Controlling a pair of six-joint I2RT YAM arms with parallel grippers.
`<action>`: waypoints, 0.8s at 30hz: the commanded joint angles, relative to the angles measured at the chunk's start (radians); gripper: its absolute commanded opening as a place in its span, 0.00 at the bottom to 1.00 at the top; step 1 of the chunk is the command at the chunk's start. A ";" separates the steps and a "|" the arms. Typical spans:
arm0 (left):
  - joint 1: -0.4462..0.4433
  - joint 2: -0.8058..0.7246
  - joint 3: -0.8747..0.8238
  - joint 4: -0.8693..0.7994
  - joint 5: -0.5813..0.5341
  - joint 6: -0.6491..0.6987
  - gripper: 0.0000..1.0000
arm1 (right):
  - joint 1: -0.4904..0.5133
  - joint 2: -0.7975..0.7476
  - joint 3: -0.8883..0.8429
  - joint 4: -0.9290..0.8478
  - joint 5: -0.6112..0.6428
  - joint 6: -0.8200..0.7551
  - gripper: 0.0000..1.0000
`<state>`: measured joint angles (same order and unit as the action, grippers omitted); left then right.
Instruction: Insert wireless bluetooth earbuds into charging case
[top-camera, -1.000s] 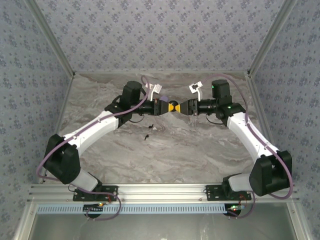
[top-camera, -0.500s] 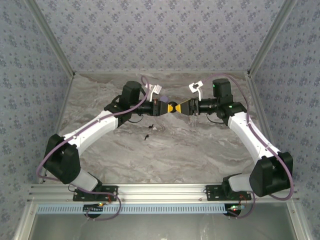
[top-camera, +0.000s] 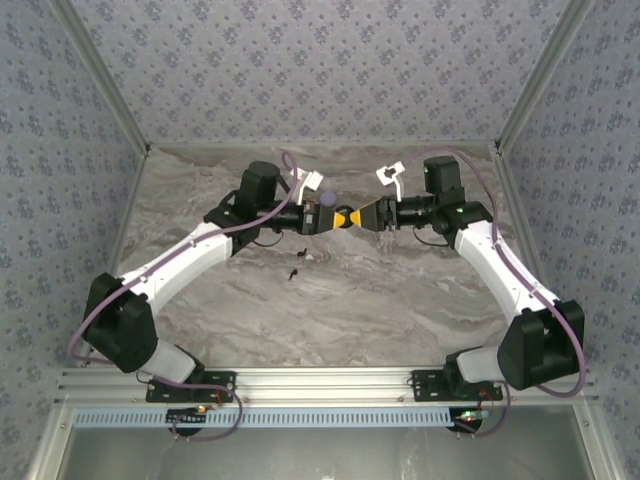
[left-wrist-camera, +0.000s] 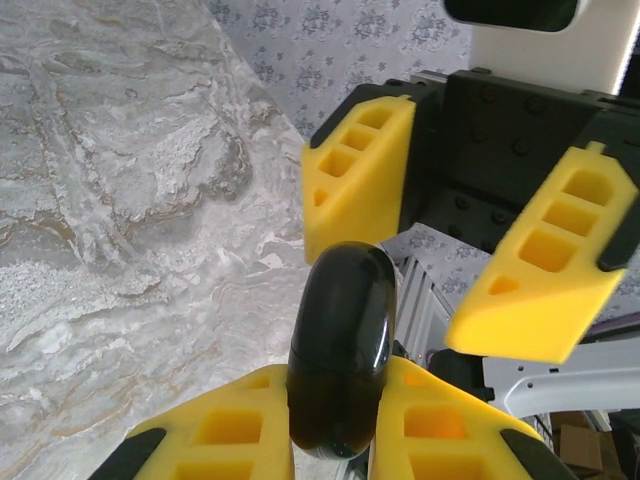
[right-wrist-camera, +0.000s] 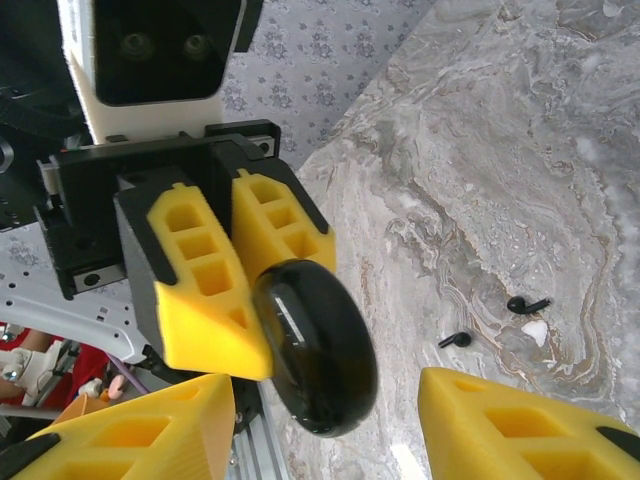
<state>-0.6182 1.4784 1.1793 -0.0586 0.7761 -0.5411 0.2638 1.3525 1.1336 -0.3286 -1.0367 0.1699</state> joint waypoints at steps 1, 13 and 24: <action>-0.005 -0.033 0.016 -0.015 0.042 0.039 0.14 | -0.005 0.011 0.047 -0.044 -0.035 -0.043 0.52; -0.011 -0.028 0.028 -0.027 0.063 0.055 0.14 | 0.029 0.044 0.111 -0.120 -0.098 -0.115 0.40; -0.013 -0.031 0.028 -0.027 0.064 0.059 0.14 | 0.041 0.063 0.120 -0.143 -0.119 -0.134 0.31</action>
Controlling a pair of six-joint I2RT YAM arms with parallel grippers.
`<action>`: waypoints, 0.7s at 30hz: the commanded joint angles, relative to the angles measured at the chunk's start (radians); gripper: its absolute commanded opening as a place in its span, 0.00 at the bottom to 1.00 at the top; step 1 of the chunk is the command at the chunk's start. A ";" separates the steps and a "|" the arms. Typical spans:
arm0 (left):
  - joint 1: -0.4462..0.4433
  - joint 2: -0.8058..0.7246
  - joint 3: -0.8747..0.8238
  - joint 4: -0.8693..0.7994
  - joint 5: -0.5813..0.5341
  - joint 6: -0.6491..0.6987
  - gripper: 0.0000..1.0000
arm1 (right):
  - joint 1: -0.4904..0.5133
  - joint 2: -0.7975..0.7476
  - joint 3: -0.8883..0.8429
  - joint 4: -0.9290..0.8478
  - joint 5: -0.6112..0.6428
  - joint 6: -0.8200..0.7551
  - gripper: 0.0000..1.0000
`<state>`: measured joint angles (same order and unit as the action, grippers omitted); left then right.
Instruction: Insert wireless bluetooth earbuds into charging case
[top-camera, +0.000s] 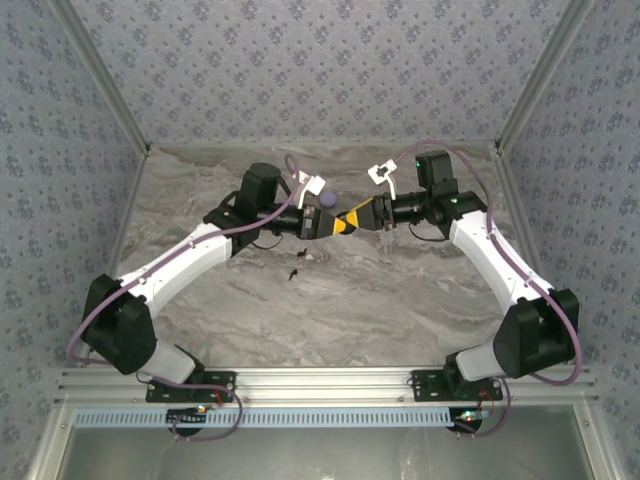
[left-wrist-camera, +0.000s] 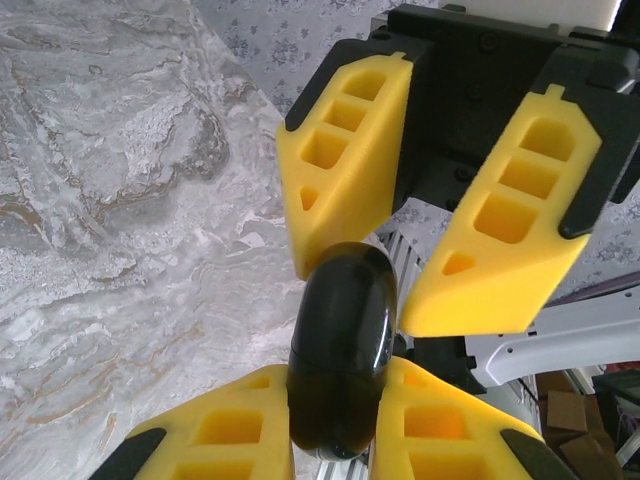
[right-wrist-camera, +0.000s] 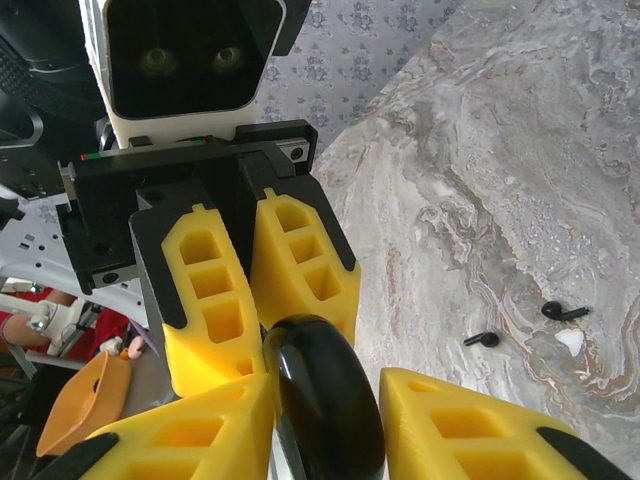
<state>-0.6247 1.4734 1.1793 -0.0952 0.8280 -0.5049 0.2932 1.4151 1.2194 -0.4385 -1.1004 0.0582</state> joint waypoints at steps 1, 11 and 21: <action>-0.006 -0.027 0.028 0.011 0.011 0.023 0.14 | 0.012 -0.001 0.037 -0.037 -0.053 -0.024 0.29; -0.008 -0.026 0.005 0.089 0.009 -0.028 0.19 | 0.013 -0.016 0.037 -0.006 -0.062 0.004 0.17; -0.015 -0.027 -0.009 0.120 0.009 -0.049 0.30 | 0.007 -0.027 0.039 0.009 -0.059 0.020 0.17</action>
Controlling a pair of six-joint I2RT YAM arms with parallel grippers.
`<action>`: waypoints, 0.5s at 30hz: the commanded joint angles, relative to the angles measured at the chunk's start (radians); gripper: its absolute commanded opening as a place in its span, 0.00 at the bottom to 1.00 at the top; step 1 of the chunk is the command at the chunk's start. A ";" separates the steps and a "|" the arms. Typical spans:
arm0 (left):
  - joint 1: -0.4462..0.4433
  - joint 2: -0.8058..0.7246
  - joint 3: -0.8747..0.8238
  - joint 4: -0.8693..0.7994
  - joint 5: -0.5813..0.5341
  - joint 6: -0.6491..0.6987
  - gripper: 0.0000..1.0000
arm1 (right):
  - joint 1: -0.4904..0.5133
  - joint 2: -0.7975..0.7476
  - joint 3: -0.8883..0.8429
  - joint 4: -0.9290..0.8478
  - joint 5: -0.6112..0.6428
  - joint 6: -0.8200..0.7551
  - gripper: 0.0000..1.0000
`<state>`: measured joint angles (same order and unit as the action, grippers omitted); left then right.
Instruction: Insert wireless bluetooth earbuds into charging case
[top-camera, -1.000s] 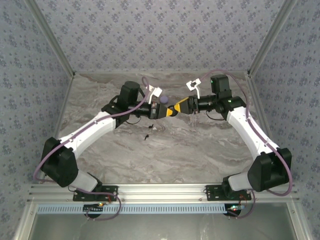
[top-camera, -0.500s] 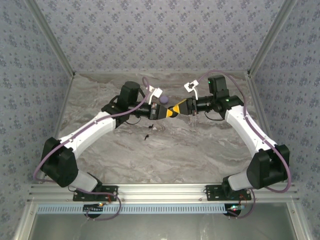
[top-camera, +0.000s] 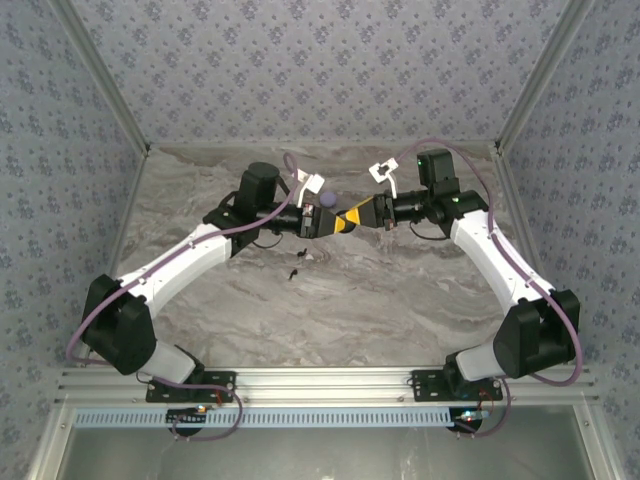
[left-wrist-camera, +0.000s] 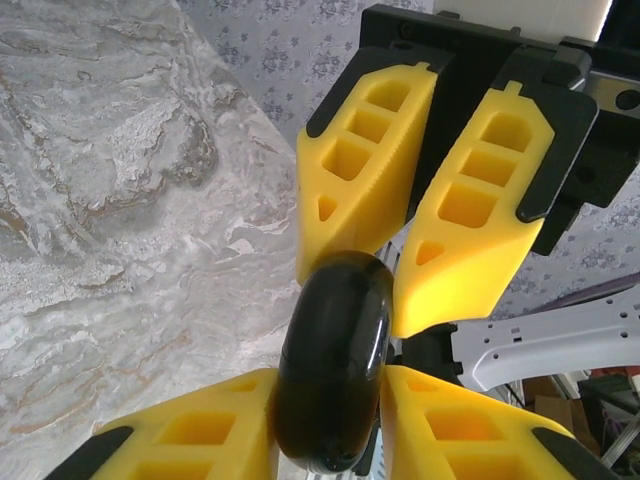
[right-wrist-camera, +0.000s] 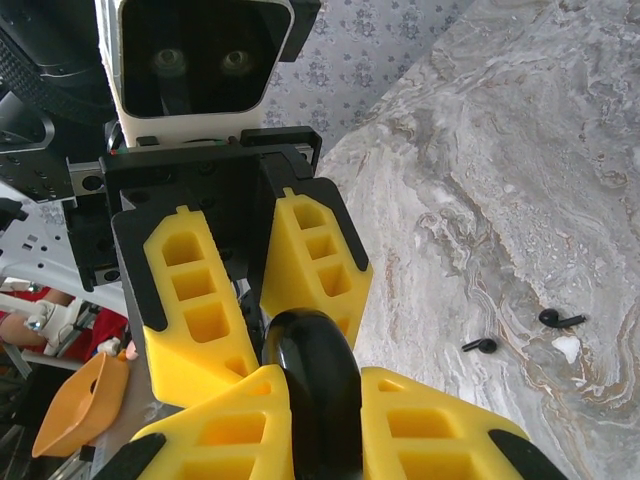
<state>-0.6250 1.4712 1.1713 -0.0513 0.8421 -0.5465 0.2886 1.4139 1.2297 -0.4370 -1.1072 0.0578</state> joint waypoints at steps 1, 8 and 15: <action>-0.015 -0.024 -0.001 0.076 -0.005 -0.007 0.31 | 0.012 -0.026 0.029 0.008 -0.052 0.021 0.17; -0.018 -0.024 -0.001 0.079 -0.005 -0.007 0.34 | 0.011 -0.027 0.030 0.014 -0.049 0.028 0.17; -0.017 -0.028 -0.008 0.062 -0.037 -0.002 0.44 | -0.006 -0.039 0.026 0.034 -0.040 0.049 0.17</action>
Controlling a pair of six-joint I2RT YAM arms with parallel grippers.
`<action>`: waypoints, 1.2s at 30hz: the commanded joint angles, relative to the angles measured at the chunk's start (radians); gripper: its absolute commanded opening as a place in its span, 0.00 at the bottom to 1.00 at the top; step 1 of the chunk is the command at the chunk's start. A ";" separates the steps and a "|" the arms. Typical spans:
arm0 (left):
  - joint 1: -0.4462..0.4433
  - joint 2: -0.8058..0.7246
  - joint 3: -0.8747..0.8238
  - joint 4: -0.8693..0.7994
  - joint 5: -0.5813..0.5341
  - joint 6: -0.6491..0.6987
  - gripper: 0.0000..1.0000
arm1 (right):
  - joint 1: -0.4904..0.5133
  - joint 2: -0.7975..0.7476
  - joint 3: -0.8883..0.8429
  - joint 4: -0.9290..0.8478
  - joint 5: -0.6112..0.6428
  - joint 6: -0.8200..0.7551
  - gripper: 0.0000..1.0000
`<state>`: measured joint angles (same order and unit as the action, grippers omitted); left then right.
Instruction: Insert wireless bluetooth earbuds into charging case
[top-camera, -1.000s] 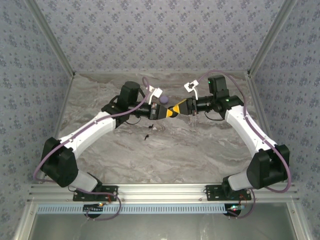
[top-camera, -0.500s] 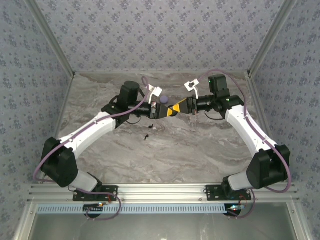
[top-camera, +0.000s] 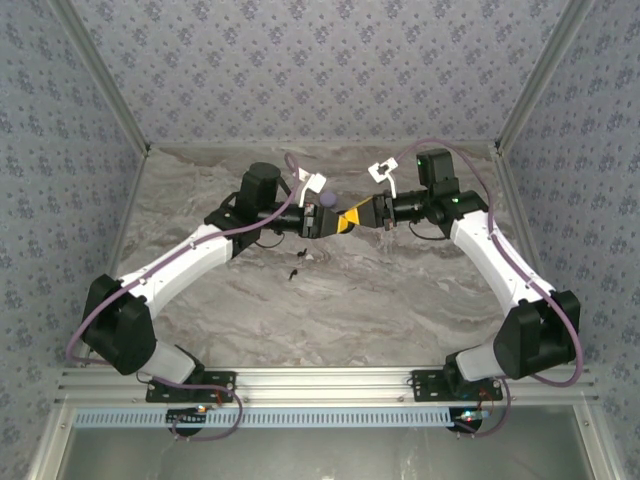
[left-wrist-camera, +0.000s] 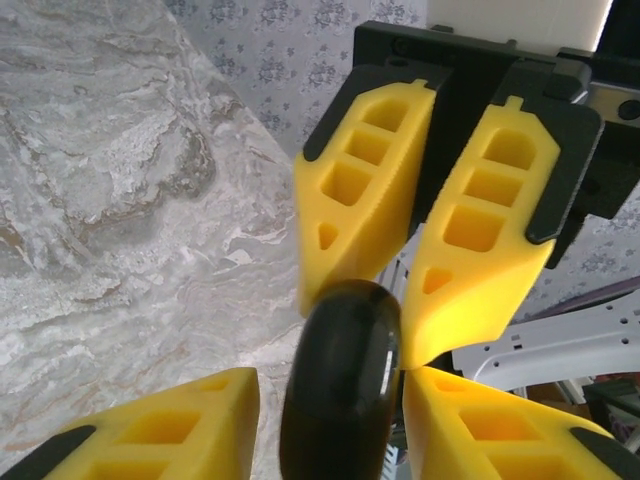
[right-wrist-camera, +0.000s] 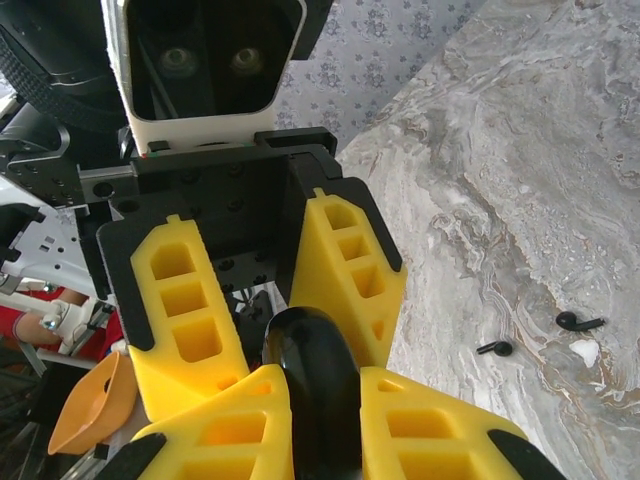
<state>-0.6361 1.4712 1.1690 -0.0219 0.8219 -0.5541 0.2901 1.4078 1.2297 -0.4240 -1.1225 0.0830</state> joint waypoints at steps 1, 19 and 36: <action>-0.005 -0.029 -0.010 0.030 -0.024 0.006 0.46 | -0.009 -0.035 0.023 0.025 -0.023 0.029 0.17; -0.008 -0.029 -0.022 0.088 -0.010 -0.027 0.23 | -0.015 -0.038 0.016 0.039 -0.015 0.043 0.17; -0.034 -0.067 0.017 0.038 -0.050 0.136 0.11 | -0.014 -0.085 0.037 -0.088 0.144 -0.006 0.34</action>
<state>-0.6601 1.4570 1.1629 0.0135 0.7876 -0.4938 0.2790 1.3415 1.2354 -0.4583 -1.0206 0.1032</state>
